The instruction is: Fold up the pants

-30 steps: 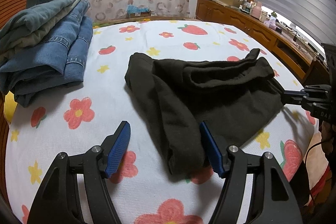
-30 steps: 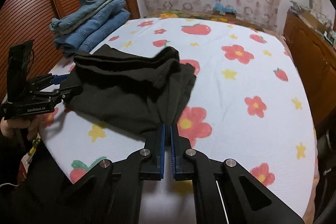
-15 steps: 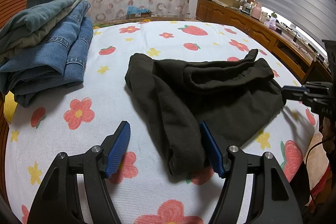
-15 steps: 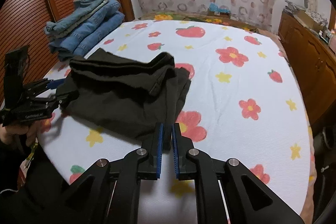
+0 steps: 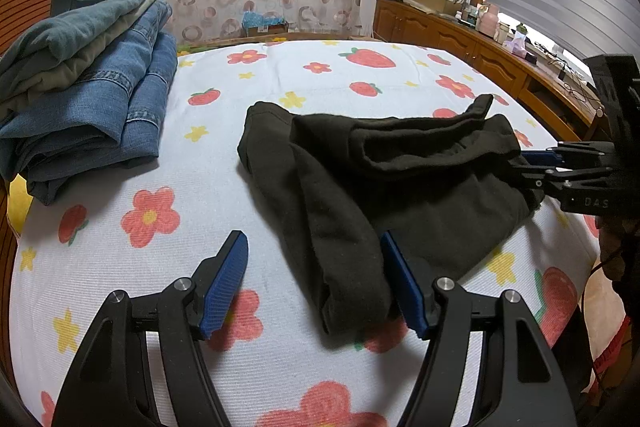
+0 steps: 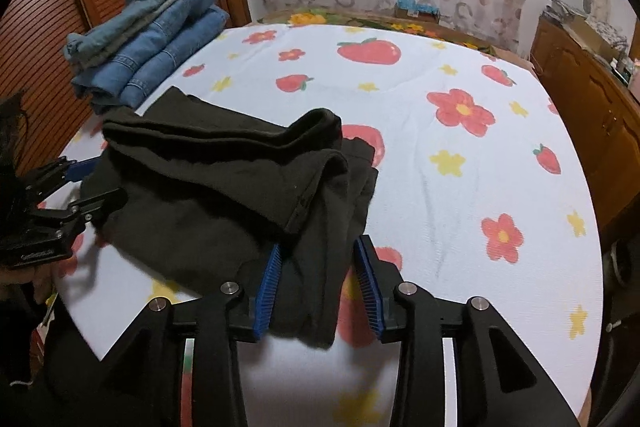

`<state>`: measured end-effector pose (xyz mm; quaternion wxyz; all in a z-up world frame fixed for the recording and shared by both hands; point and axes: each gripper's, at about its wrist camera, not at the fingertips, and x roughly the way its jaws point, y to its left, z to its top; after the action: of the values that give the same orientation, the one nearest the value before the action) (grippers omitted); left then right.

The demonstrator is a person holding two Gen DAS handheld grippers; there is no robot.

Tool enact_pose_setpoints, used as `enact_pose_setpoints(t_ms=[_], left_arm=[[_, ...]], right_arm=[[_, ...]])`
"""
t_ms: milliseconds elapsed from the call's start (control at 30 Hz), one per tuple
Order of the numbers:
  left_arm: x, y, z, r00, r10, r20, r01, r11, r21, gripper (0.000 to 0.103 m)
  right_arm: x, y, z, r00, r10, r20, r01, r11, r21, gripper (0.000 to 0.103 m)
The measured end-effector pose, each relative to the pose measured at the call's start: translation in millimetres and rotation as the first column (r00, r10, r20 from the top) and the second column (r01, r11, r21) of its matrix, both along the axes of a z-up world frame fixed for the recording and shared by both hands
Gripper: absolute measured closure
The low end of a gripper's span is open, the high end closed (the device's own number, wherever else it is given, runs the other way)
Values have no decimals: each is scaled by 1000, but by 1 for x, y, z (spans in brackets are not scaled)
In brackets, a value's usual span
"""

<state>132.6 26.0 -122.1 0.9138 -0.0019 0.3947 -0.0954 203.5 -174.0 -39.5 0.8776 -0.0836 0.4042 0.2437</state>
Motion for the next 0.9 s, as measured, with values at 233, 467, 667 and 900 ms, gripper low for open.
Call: enact_pose_setpoints(t_ms=[233,467,667,900], left_arm=[[0,0,0,1000,0,0,0,1000,1,33],[0,0,0,1000,0,2,0,1000,4,34],[-2,-5,5,999,-50,3,50,998,-41,71],[-5,-9,11,997,-71,9,71,995,-75,89]], right_arm=[[-9,4,-7,998,-5,66,4,1000,8,55],[-14,5,-9,997,-21,80,21,1000,0,53],[-18,5,-8,996,-28,86,28,1000,5,56],[-17,-2,-5,999,17,43,-20,998,64,94]])
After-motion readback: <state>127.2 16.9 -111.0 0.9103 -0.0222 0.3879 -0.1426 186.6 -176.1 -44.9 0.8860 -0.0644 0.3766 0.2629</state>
